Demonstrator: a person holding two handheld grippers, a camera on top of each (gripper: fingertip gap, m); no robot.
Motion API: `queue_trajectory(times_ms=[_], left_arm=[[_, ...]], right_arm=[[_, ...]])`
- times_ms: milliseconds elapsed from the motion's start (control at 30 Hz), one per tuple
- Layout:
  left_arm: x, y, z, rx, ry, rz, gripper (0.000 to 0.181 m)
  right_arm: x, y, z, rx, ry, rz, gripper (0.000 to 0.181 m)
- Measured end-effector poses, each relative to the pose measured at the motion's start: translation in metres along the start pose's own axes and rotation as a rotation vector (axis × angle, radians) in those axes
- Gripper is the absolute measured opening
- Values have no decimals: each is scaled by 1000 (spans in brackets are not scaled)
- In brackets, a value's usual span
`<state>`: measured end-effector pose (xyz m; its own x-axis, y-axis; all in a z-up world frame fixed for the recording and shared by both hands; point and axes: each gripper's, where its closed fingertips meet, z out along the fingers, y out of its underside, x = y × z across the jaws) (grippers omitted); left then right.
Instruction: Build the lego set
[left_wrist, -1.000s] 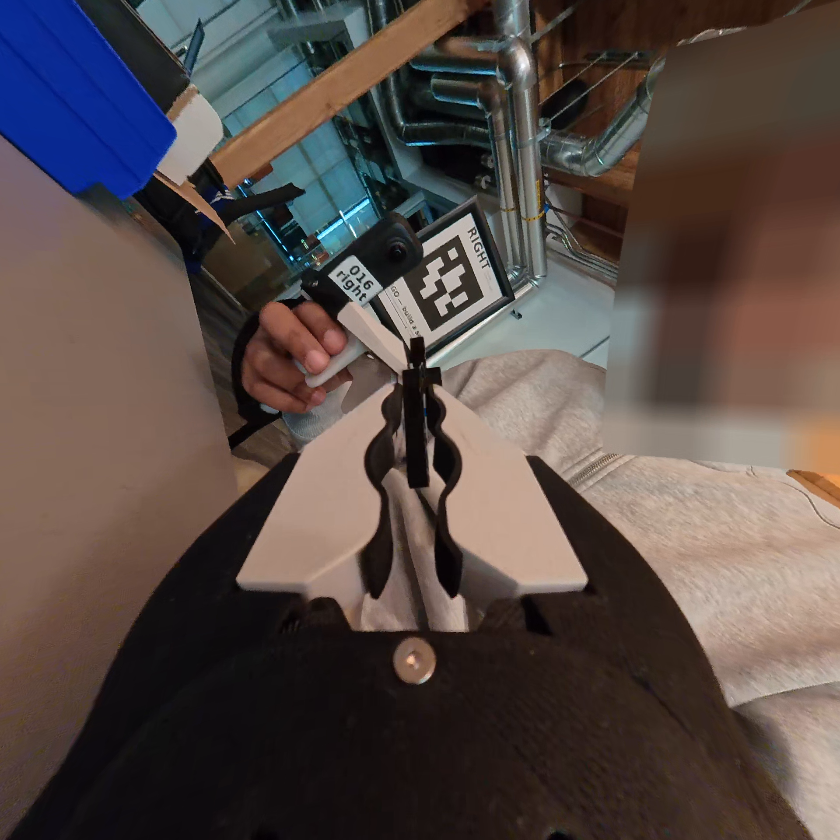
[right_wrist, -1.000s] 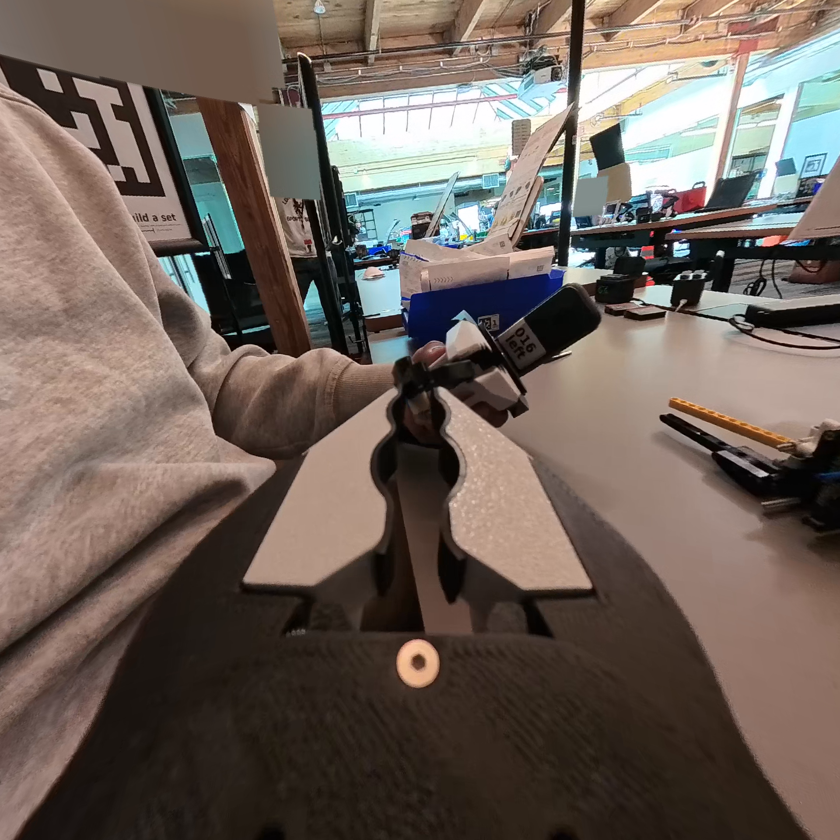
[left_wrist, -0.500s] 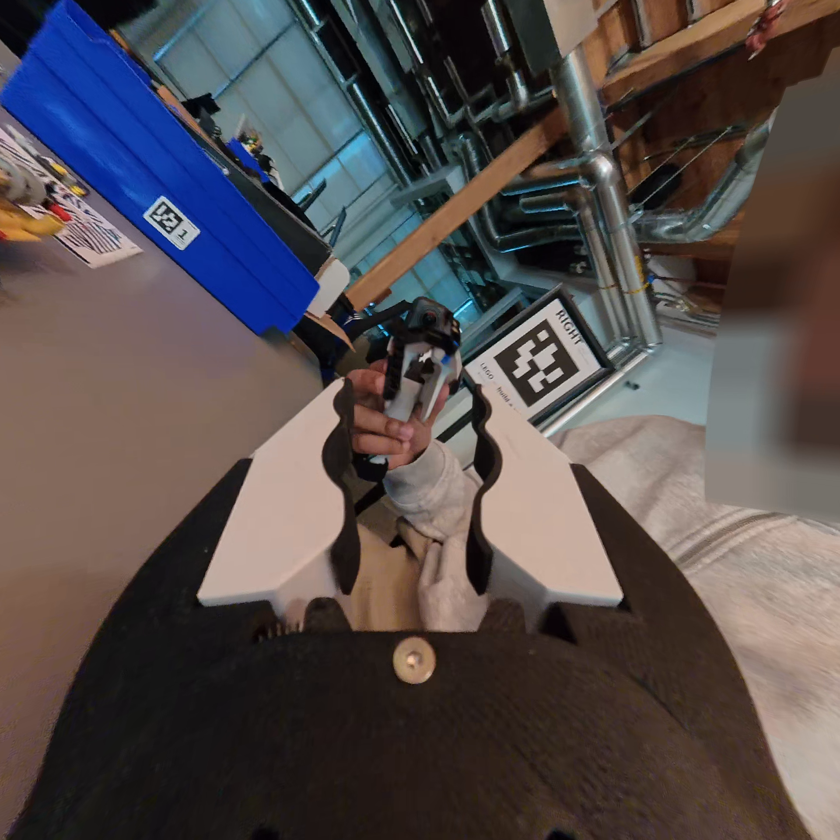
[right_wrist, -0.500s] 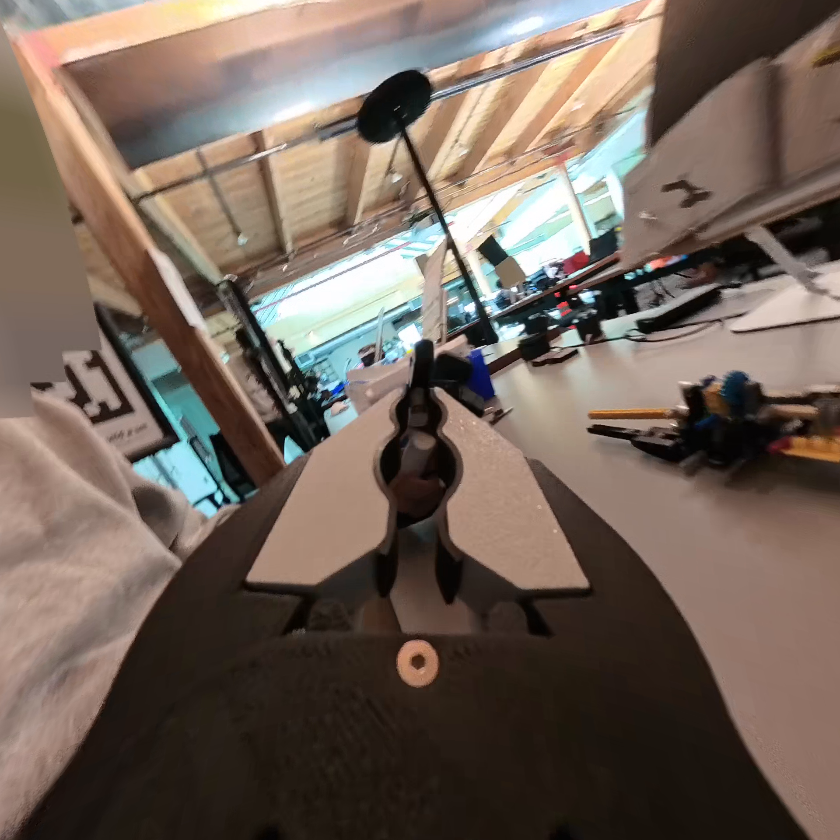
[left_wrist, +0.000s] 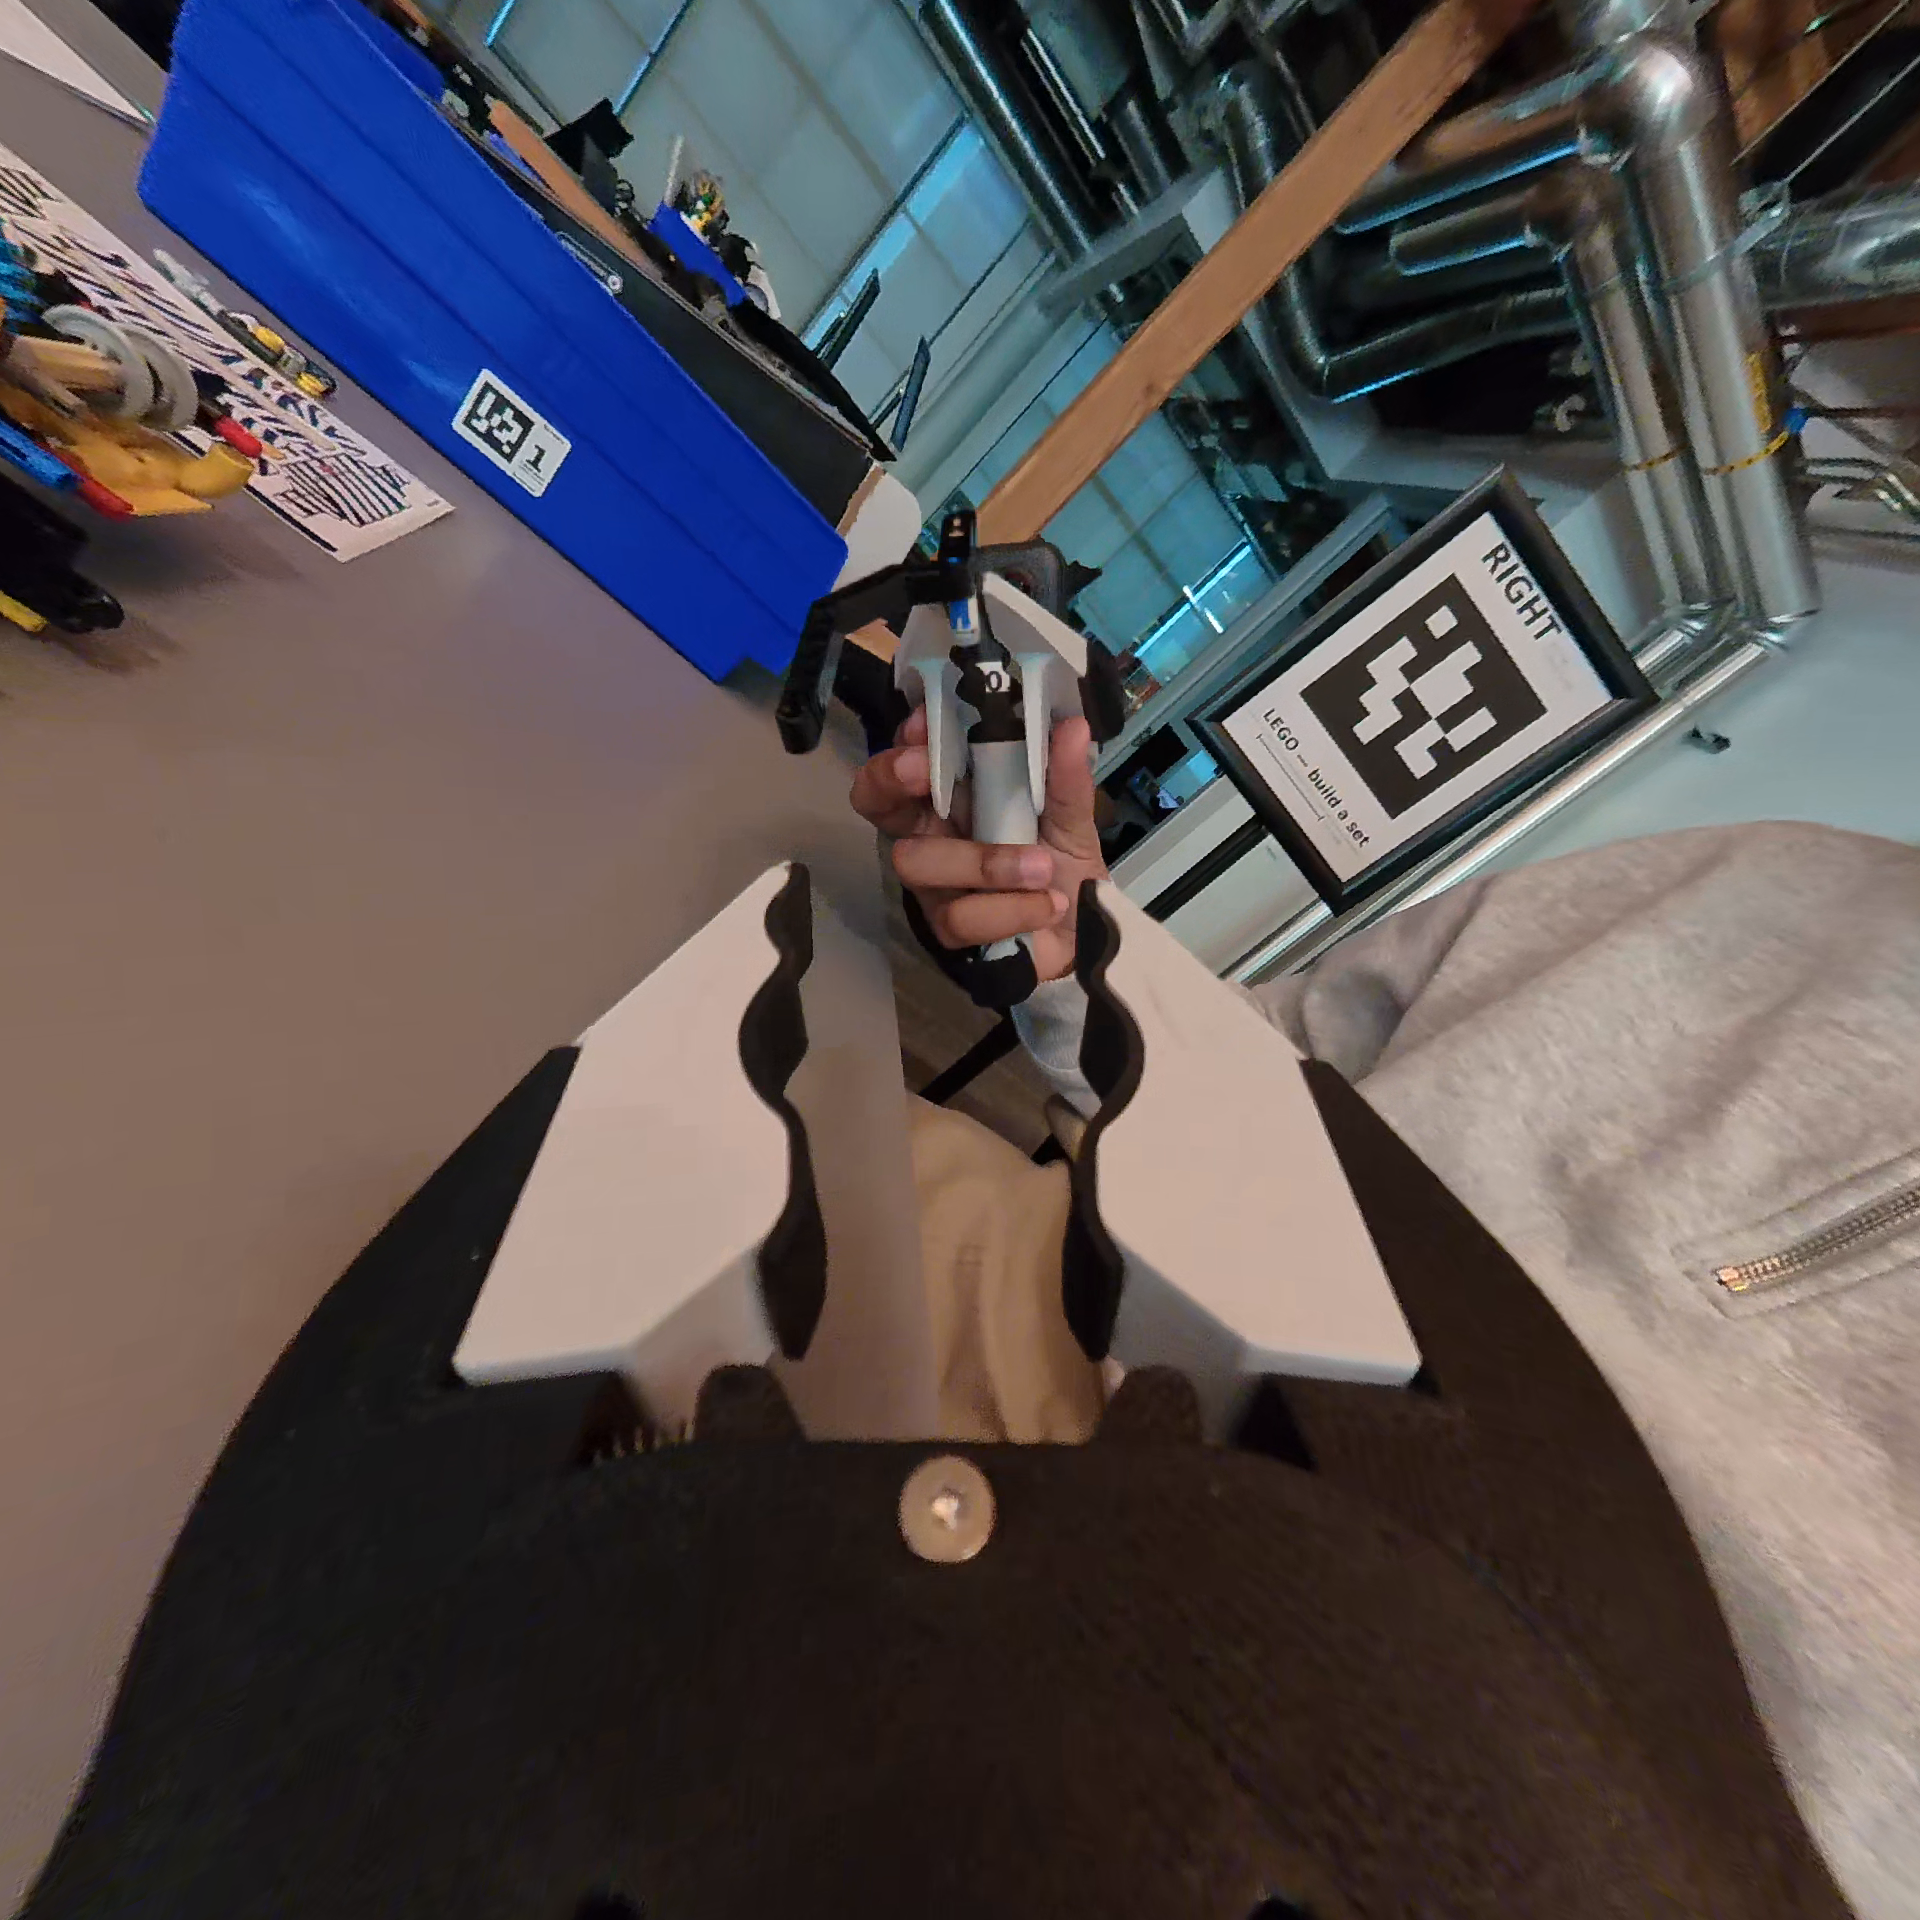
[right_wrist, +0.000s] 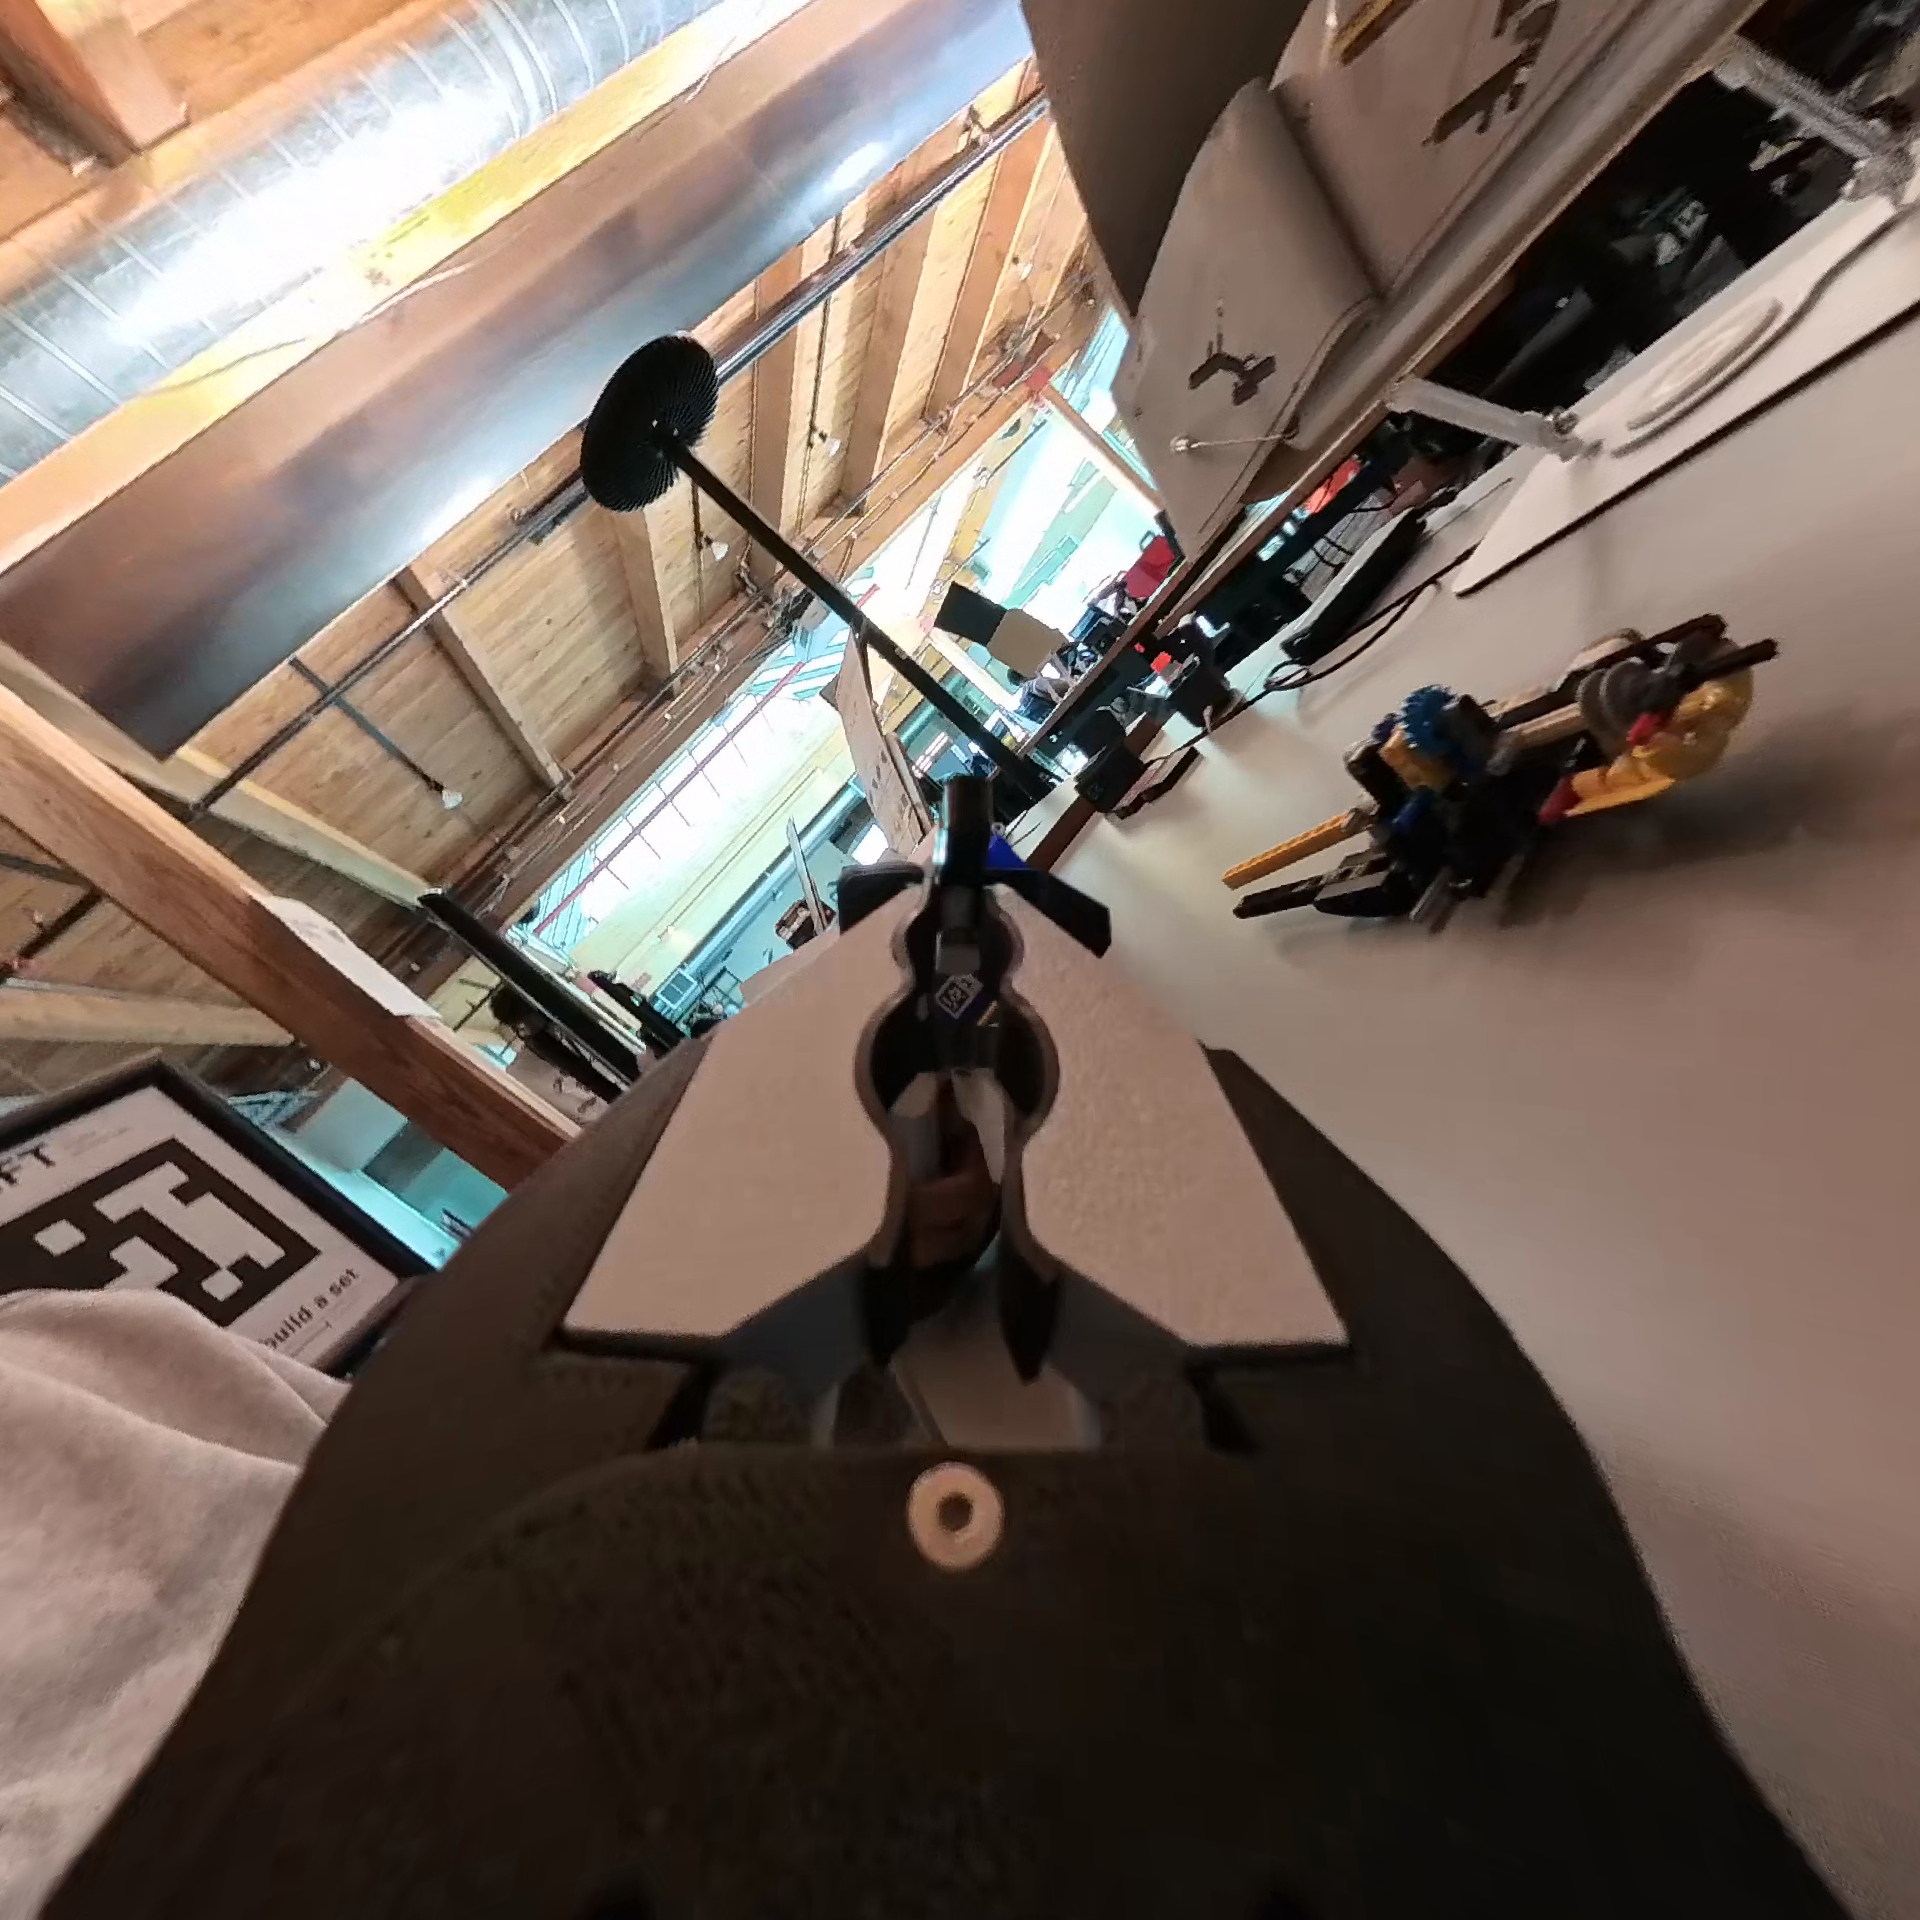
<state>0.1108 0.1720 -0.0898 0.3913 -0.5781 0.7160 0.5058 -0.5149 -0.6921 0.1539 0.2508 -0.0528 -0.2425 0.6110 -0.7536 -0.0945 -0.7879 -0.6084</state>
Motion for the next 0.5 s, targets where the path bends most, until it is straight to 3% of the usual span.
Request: queue_trajectory(times_ms=[500], left_arm=[[-13,2,2,-5,-111,102,50]], right_arm=[[19,-9,-5,45,40,150,5]])
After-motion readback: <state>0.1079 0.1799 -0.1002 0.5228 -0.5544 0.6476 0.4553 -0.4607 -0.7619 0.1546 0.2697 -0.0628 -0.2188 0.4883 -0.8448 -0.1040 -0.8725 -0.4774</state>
